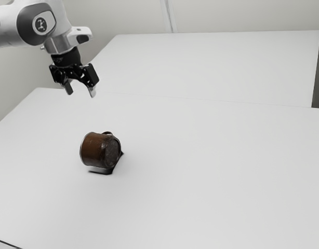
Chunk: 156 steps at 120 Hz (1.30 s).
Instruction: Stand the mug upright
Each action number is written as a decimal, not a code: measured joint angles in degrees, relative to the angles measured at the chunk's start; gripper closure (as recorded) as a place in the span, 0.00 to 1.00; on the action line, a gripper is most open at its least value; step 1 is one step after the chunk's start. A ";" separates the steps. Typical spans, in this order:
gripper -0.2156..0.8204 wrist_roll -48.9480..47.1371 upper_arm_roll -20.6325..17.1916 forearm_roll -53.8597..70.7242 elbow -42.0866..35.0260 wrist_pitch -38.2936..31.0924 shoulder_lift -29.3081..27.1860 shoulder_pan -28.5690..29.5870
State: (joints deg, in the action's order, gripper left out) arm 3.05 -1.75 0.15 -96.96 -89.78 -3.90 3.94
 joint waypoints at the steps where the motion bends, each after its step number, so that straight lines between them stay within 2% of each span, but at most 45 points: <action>1: 0.21 0.09 0.00 -0.16 -0.13 0.00 0.02 0.32; 32: 0.21 4.10 -0.05 -5.36 -3.75 -1.83 2.10 7.49; 53: 0.21 8.28 -0.08 -9.22 -8.81 -6.21 3.34 11.02; 81: 0.21 13.98 -0.12 -13.40 -11.15 -11.03 6.10 15.32; 156: 0.21 28.55 -0.16 -28.89 -15.56 -18.28 13.51 19.23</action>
State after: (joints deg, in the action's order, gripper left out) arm 31.60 -1.91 -28.74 -112.51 -108.07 9.60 23.17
